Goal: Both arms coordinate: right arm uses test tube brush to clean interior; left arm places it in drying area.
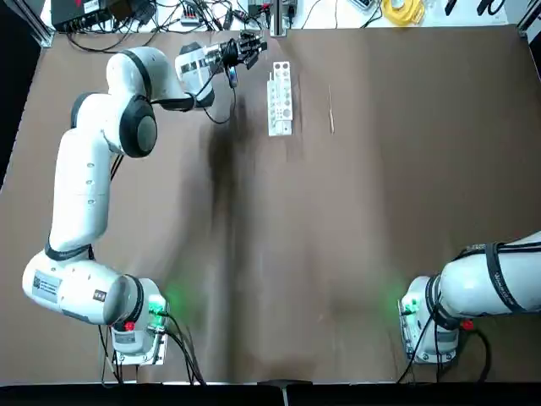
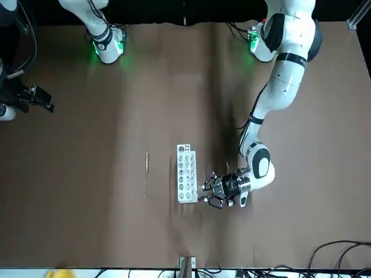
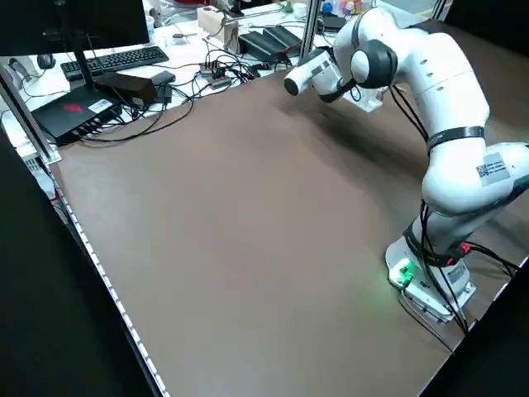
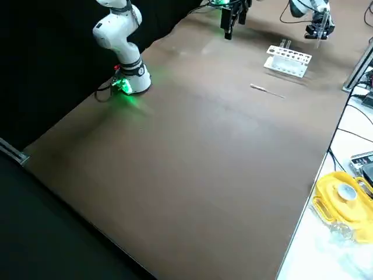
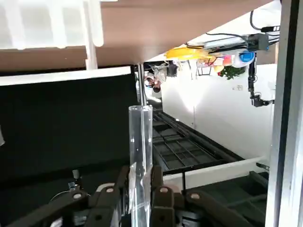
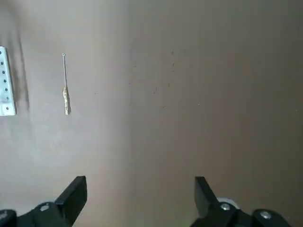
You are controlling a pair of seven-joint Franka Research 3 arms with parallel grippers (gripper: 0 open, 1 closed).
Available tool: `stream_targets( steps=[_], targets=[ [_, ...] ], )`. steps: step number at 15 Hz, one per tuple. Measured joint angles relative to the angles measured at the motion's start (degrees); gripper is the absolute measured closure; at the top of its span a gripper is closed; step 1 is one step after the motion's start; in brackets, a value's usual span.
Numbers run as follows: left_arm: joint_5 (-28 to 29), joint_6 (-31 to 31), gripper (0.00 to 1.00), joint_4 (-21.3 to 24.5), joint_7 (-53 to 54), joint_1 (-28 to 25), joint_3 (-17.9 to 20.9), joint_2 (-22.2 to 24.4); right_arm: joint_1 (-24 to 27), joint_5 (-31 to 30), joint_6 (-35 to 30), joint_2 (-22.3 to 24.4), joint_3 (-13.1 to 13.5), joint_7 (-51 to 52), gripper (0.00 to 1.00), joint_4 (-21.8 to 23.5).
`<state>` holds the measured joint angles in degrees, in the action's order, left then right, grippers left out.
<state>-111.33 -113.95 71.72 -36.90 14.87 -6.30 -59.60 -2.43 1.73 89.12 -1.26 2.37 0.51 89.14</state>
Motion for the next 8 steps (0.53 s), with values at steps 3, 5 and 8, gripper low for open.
stream_targets(
  steps=[3, 5, 8],
  targets=[
    [-1.50, 0.00, 0.77, -1.54, 0.25, 0.69, -0.02, -1.46, 0.00, 0.00, -0.02, -0.05, 0.00, 0.00, 0.00, 0.00],
    [-1.50, 0.00, 0.77, -1.64, 0.19, 0.75, -0.02, -1.47, 0.00, 0.00, -0.02, -0.06, 0.00, 0.00, 0.00, 0.00],
    [-1.50, 0.03, 0.77, -1.66, 0.20, 0.81, -0.01, -1.48, 0.00, 0.00, -0.05, -0.06, 0.00, 0.00, 0.00, 0.00]
  ],
)
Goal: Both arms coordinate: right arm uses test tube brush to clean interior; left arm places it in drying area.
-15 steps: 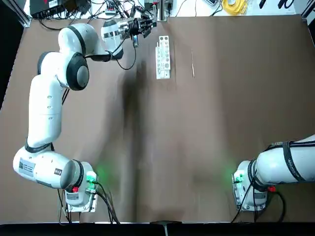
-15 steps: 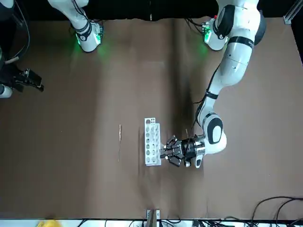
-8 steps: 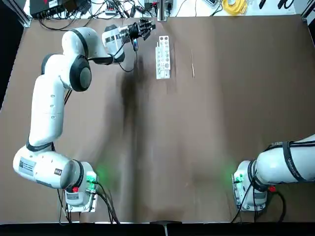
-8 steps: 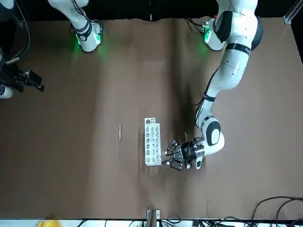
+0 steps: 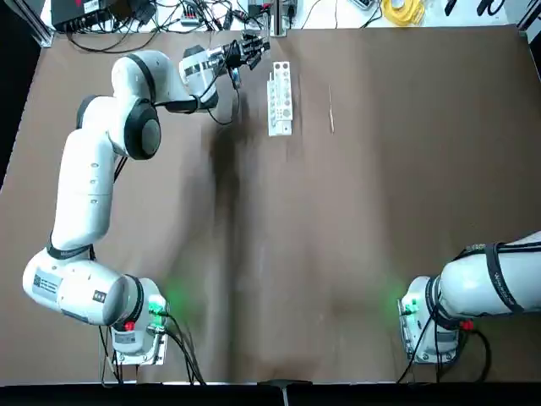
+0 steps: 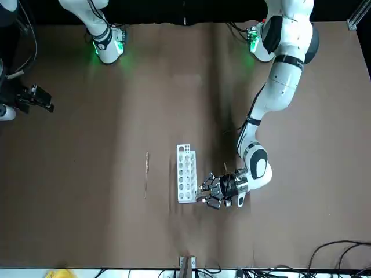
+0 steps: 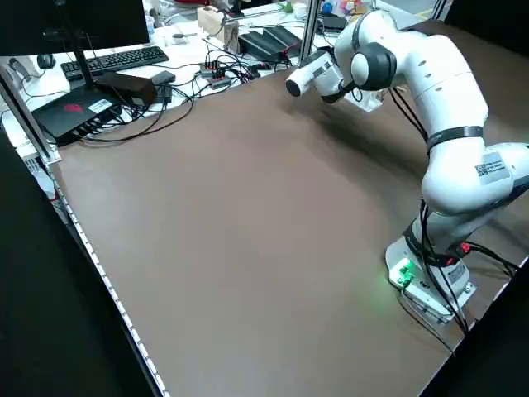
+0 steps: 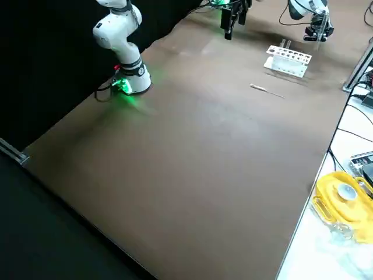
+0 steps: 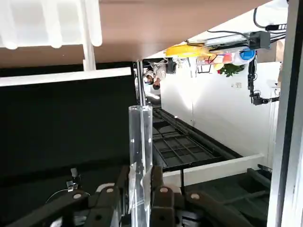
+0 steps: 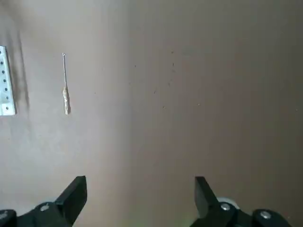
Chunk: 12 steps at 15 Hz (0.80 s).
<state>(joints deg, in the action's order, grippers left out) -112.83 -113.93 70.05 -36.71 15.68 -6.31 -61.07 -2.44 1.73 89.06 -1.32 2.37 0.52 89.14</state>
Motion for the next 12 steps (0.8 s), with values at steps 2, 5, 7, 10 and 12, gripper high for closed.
stream_targets(
  steps=[2, 5, 7, 10, 12],
  targets=[
    [0.00, 0.01, 0.77, 0.00, 0.03, 0.31, 0.19, -0.14, 0.00, 0.00, -0.03, -0.01, 0.00, 0.00, 0.00, 0.00],
    [0.00, 0.72, 0.77, 0.00, 0.03, 1.10, 1.48, -0.83, 0.00, 0.00, -0.03, -0.02, 0.00, 0.00, 0.00, 0.00],
    [0.73, 2.08, 0.77, 0.00, 0.02, 1.28, 2.31, -1.12, 0.00, 0.00, -0.03, -0.02, 0.00, 0.00, 0.00, 0.00],
    [3.53, 2.95, 0.77, 0.00, -0.65, 1.25, 2.78, -1.18, 0.00, 0.00, -0.04, -0.02, 0.00, 0.00, 0.00, 0.00],
    [4.83, 3.68, 0.77, 0.01, -0.80, 1.31, 2.79, -1.19, 0.00, 0.00, -0.04, -0.02, 0.00, 0.00, 0.00, 0.00]
  ],
)
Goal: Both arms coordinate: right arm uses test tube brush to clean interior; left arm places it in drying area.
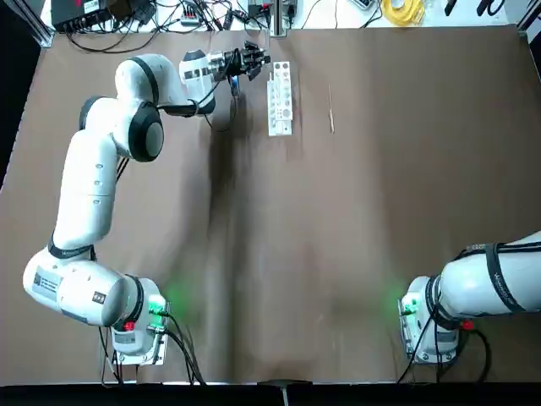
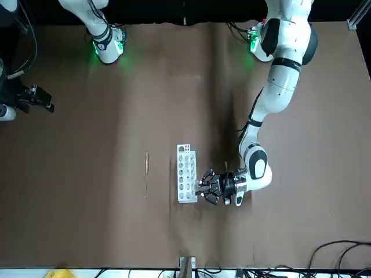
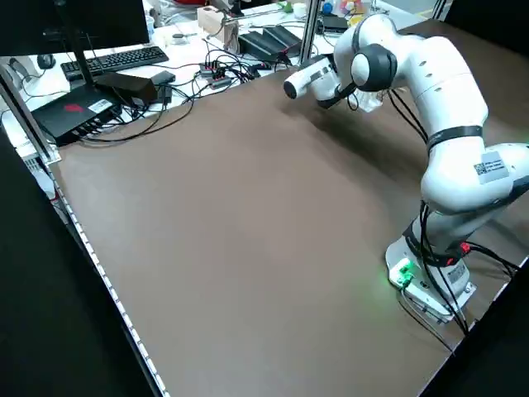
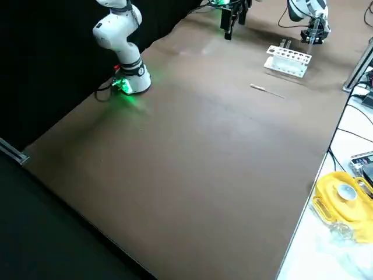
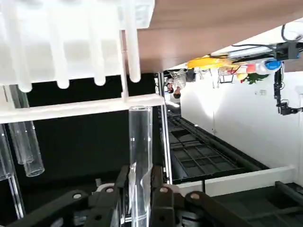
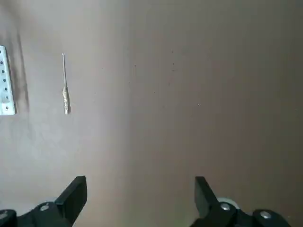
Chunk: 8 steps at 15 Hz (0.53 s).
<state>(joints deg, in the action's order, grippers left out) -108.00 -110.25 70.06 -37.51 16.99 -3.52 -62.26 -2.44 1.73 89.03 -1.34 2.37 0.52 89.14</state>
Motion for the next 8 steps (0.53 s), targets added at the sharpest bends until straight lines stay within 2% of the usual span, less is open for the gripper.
stream_targets(
  steps=[8],
  targets=[
    [0.13, 0.14, 0.77, 0.05, 0.00, 0.31, 0.01, -1.09, 0.00, 0.00, 0.00, 0.00, 0.00, 0.00, 0.00, 0.00]
  ],
)
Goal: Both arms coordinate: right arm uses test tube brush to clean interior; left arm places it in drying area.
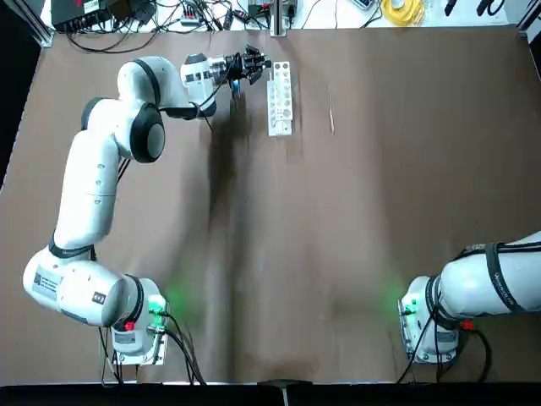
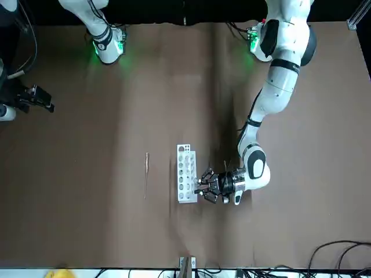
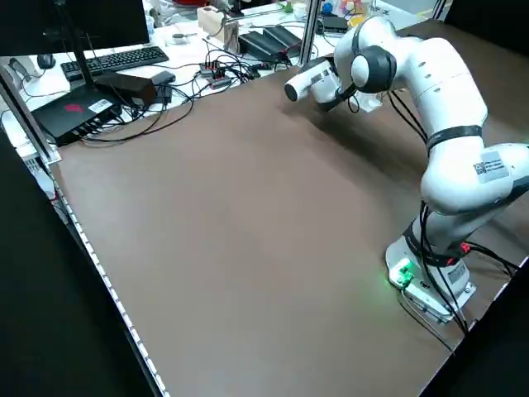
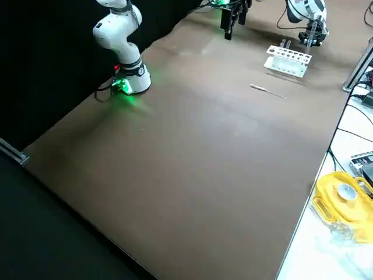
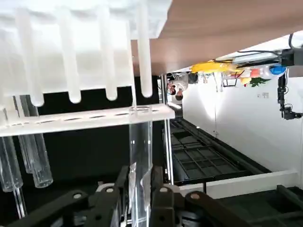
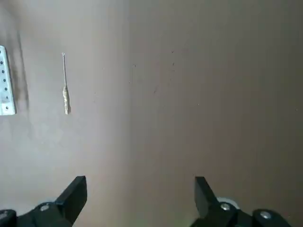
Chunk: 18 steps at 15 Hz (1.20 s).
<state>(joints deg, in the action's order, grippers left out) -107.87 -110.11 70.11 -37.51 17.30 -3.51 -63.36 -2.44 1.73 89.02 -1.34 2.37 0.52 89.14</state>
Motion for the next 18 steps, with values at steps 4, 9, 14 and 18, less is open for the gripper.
stream_targets(
  steps=[4, 9, 14, 18],
  targets=[
    [0.00, 0.01, 0.77, -0.02, 0.01, 0.06, 0.00, -0.56, 0.00, 0.00, 0.00, 0.00, 0.00, 0.00, 0.00, 0.00],
    [0.00, 0.01, 0.77, -0.03, 0.10, 0.18, 0.00, -1.20, 0.00, 0.00, 0.00, 0.00, 0.00, 0.00, 0.00, 0.00],
    [0.00, -0.01, 0.77, -0.07, 0.26, 0.49, -0.01, -1.62, 0.00, 0.00, 0.00, 0.00, 0.00, 0.00, 0.00, 0.00],
    [0.00, -0.02, 0.77, -0.29, 0.27, 0.53, 0.00, -1.90, 0.00, 0.00, 0.00, 0.00, 0.00, 0.00, 0.00, 0.00]
  ],
)
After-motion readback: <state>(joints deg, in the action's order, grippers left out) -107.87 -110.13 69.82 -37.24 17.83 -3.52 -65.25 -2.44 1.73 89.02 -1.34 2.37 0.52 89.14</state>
